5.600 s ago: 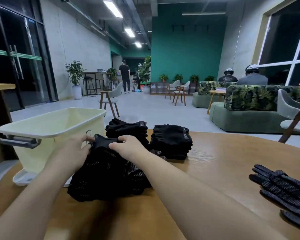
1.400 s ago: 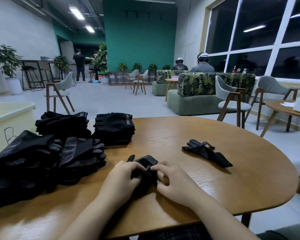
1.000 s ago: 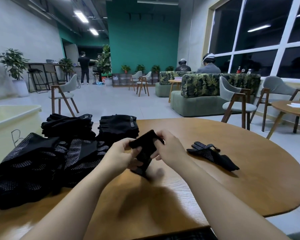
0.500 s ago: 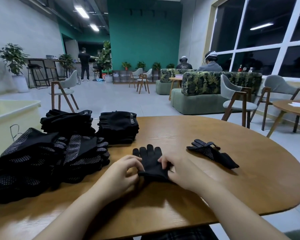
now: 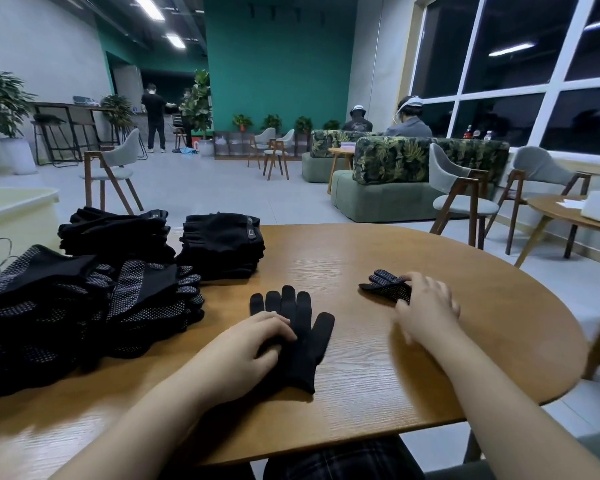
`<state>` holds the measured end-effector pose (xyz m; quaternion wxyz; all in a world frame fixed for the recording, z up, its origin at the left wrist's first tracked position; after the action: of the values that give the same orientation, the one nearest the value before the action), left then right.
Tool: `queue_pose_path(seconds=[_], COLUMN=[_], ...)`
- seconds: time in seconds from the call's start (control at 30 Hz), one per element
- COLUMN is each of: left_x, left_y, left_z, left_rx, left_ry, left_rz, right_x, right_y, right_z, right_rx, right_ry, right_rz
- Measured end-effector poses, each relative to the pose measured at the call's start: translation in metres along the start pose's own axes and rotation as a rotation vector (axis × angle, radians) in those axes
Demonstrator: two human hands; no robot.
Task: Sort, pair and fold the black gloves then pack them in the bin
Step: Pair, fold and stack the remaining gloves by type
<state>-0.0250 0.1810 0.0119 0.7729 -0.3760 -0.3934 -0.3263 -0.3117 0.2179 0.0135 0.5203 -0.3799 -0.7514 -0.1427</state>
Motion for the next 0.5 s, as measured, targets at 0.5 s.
queue_pose_path(seconds=[0.5], left_x=[-0.028], left_y=[-0.011], left_z=[0.005], left_rx=[0.021], left_ry=[-0.209], left_rz=[-0.29], right_x=[0.018], right_y=[0.008], right_z=[-0.01], right_rx=[0.094], right_ry=[-0.281], right_rz=[0.039])
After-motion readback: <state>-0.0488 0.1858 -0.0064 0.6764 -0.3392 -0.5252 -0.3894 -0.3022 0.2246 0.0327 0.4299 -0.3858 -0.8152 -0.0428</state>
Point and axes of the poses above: each hand's wrist, its own y-axis away from the middle knuckle, its own x-axis out of the back of the hand, z = x × y, the point moved 1 cm from there along -y, towards the middle knuckle, and after that the axes turned 10 degrees about -x, right-handed, at the moved point
